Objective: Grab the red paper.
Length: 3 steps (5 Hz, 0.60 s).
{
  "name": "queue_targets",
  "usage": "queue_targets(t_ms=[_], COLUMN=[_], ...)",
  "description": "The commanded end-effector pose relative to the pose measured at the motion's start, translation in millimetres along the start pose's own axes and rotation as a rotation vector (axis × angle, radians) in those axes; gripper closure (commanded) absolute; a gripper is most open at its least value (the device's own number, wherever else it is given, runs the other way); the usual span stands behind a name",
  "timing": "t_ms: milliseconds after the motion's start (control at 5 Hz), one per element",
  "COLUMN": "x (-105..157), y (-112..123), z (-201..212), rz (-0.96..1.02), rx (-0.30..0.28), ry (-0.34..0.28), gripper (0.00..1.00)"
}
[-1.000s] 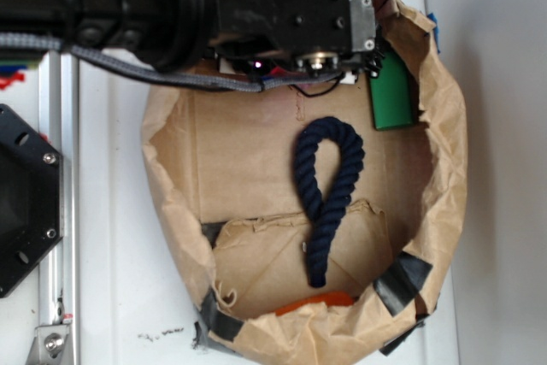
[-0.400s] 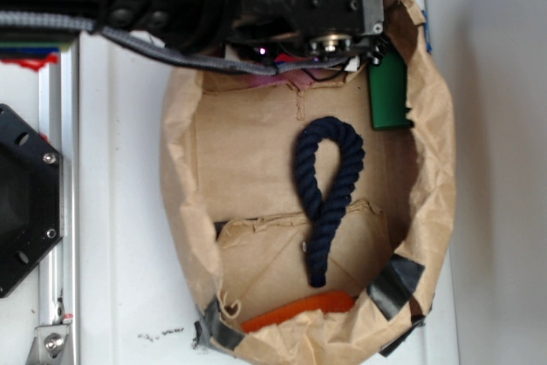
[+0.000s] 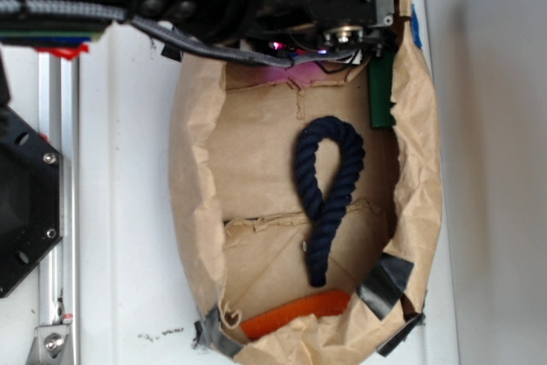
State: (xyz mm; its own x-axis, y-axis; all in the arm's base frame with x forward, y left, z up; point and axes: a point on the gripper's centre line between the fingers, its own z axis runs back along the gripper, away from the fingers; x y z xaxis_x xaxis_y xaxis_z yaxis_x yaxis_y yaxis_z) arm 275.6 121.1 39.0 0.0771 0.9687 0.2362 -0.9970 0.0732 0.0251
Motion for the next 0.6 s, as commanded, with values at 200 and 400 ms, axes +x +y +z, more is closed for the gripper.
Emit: queue_targets(t_ms=[200, 400], x=[-7, -38], y=[-16, -27], z=[44, 76], rz=[-0.077, -0.257], rx=[-0.167, -0.299], ry=[0.05, 0.123], gripper=[1.0, 1.0])
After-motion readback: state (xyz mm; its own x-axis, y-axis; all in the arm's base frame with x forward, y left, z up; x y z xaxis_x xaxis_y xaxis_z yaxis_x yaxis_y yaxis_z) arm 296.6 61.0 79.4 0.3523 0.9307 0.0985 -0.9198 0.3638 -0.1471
